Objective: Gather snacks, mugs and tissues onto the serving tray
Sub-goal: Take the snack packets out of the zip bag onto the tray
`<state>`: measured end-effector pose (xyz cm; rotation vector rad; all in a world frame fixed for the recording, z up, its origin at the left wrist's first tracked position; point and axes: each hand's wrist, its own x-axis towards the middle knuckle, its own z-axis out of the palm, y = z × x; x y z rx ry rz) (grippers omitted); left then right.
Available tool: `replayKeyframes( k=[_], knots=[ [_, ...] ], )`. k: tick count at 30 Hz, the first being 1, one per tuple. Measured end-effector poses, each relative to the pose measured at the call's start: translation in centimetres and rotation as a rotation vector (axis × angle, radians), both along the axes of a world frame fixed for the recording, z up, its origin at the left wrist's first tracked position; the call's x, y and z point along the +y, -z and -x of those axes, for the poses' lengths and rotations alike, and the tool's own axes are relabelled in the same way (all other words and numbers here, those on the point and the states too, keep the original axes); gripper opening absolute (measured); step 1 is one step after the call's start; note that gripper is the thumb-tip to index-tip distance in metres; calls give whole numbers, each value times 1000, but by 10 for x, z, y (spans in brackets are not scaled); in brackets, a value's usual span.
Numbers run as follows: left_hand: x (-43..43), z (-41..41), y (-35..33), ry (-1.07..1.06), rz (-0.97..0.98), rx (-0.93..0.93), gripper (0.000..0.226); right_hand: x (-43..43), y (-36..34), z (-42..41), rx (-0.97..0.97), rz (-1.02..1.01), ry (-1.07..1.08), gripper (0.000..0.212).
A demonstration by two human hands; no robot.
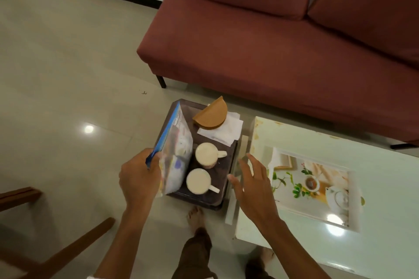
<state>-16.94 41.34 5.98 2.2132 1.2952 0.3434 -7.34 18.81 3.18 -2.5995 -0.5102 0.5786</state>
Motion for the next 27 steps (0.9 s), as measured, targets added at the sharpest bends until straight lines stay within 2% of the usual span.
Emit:
replayKeyframes(
  k=[2, 4, 7, 9, 11, 15, 16, 18, 20, 23, 24, 27],
  knots=[
    [8, 2, -29, 32, -26, -18, 15, 24, -21, 7, 59, -221, 153, 41],
    [0, 5, -60, 149, -15, -40, 17, 46, -55, 14, 156, -449, 292, 26],
    [-33, 9, -97, 339, -51, -131, 26, 66, -112, 27, 389, -782, 318, 25],
    [-58, 7, -113, 425, -143, -232, 33, 66, -140, 29, 415, -871, 308, 26],
    [-78, 2, -125, 512, -180, -266, 34, 57, -156, 27, 379, -889, 356, 26],
    [-119, -12, -126, 617, -108, -277, 40, 13, -161, 13, 224, -754, 423, 10],
    [-130, -16, -124, 615, -29, -293, 49, -1, -160, 10, 199, -737, 456, 14],
    [-149, -24, -122, 501, 258, -379, 59, -27, -157, 5, 214, -758, 544, 14],
    [-168, -32, -118, 423, 510, -419, 47, -50, -153, 1, 217, -754, 540, 10],
    [-202, -46, -115, 461, 656, -383, 17, -90, -146, -2, 164, -708, 473, 10],
    [-215, -51, -113, 446, 682, -366, 16, -104, -144, -3, 142, -681, 450, 11],
    [-257, -61, -100, 357, 712, -294, 33, -146, -135, -8, 122, -605, 401, 6]
  ],
)
